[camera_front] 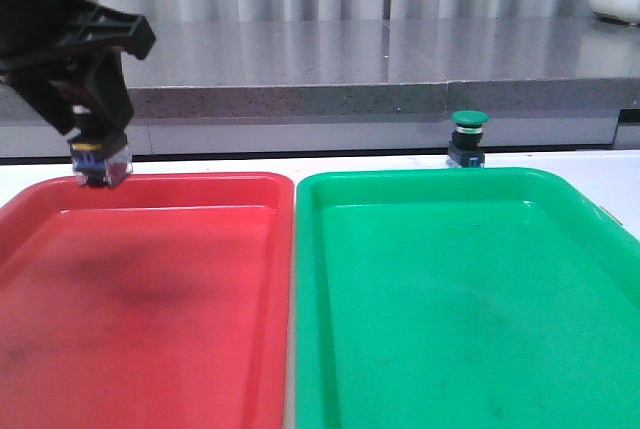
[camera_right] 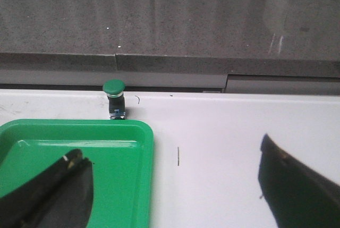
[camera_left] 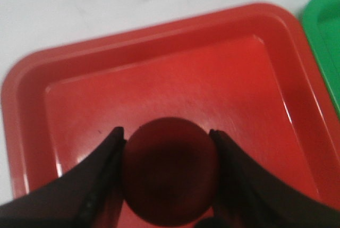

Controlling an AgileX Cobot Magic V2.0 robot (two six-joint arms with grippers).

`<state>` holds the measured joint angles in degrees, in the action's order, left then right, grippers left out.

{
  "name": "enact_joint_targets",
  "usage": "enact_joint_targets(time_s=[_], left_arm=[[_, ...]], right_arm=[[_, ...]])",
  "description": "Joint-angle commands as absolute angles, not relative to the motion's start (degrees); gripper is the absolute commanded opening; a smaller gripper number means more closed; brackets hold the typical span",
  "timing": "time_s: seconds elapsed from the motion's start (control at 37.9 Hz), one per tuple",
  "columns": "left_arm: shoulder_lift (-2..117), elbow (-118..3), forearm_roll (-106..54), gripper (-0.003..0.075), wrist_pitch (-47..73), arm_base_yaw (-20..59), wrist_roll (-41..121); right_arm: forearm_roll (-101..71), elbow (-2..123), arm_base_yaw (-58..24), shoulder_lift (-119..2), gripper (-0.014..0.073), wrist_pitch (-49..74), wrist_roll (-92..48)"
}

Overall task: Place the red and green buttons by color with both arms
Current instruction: 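Lower the red-capped button into the red tray and release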

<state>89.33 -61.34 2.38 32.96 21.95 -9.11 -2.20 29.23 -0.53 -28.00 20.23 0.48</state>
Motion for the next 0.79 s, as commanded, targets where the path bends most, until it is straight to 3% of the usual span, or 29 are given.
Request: enact_joint_targets(time_s=[0.0, 0.21, 0.29, 0.58, 0.76], left_arm=[[86.58, -57.71, 2.12, 0.0044, 28.92, 25.36, -10.8], [86.58, -48.36, 2.09, 0.0082, 20.27, 28.12, -13.25], [86.58, -48.07, 2.09, 0.0145, 19.75, 28.12, -13.43], [86.08, -48.07, 1.98, 0.0511, 19.85, 29.01, -13.43], [82.23, -49.42, 2.34, 0.0565, 20.5, 29.27, -13.43]], right_arm=[[-2.0, 31.32, -0.21, -28.56, 0.0644, 15.72, 0.0], [-2.0, 31.32, -0.21, -28.56, 0.0644, 15.72, 0.0], [-2.0, 31.32, -0.21, -28.56, 0.0644, 15.72, 0.0], [-2.0, 31.32, -0.21, -28.56, 0.0644, 15.72, 0.0], [-2.0, 31.32, -0.21, -28.56, 0.0644, 15.72, 0.0]])
